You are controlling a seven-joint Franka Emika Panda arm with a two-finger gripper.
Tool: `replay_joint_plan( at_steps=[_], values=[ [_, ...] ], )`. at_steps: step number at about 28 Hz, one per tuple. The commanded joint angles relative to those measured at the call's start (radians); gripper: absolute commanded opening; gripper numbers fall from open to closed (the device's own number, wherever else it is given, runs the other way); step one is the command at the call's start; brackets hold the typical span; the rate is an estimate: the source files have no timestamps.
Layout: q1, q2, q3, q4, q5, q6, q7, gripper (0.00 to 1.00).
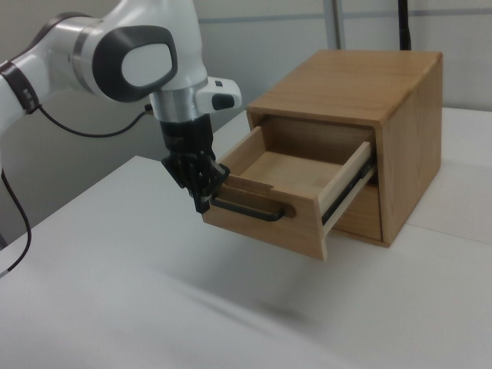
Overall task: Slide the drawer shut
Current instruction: 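Move the gripper down toward the open drawer's black handle, then lower the gripper against the drawer front beside the handle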
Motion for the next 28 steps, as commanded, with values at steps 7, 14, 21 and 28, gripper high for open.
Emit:
replay_joint_plan(
  at_steps=[7, 14, 21, 28],
  values=[
    [0.002, 0.066, 0.000, -0.027, -0.004, -0.002, -0.017, 0.00],
    [0.009, 0.111, 0.006, -0.029, -0.031, 0.062, 0.001, 0.00],
    [0.012, 0.155, 0.009, -0.032, -0.031, 0.225, 0.037, 0.00],
    [0.019, 0.168, 0.011, -0.038, -0.028, 0.369, 0.043, 0.00]
  ],
)
